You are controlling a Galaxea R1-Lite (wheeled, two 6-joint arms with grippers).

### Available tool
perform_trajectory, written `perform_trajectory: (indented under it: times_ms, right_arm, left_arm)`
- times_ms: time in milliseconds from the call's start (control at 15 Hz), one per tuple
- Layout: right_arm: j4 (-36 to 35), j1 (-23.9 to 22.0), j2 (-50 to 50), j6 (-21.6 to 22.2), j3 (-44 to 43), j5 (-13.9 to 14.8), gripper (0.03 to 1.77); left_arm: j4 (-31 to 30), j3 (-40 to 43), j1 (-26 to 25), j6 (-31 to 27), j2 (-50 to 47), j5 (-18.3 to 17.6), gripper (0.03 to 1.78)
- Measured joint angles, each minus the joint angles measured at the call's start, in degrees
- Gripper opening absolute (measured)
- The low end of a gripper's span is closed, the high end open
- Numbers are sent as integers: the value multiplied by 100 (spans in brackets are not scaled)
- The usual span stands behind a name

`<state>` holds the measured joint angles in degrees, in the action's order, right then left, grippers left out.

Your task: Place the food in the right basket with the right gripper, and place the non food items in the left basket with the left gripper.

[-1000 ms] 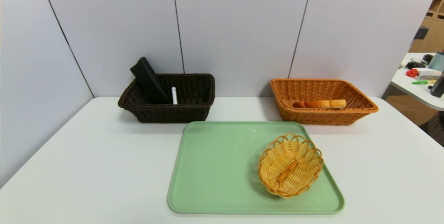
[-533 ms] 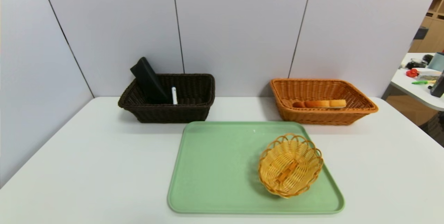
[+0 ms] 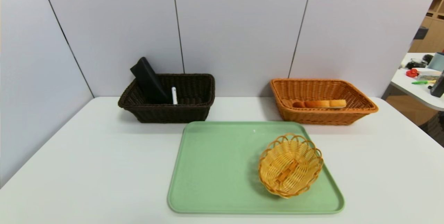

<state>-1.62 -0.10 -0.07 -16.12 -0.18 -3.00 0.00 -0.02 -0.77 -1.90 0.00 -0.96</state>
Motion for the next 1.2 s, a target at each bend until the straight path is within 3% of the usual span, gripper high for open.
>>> perform_trajectory:
  times_ms: [333, 1200]
  right_arm:
    - [-80, 0, 0, 55, 11, -2, 170]
    - [-80, 0, 0, 129, 18, 24, 170]
  left_arm:
    - [5, 0, 0, 283, -2, 6, 169]
    - [2, 2, 0, 284, -2, 6, 169]
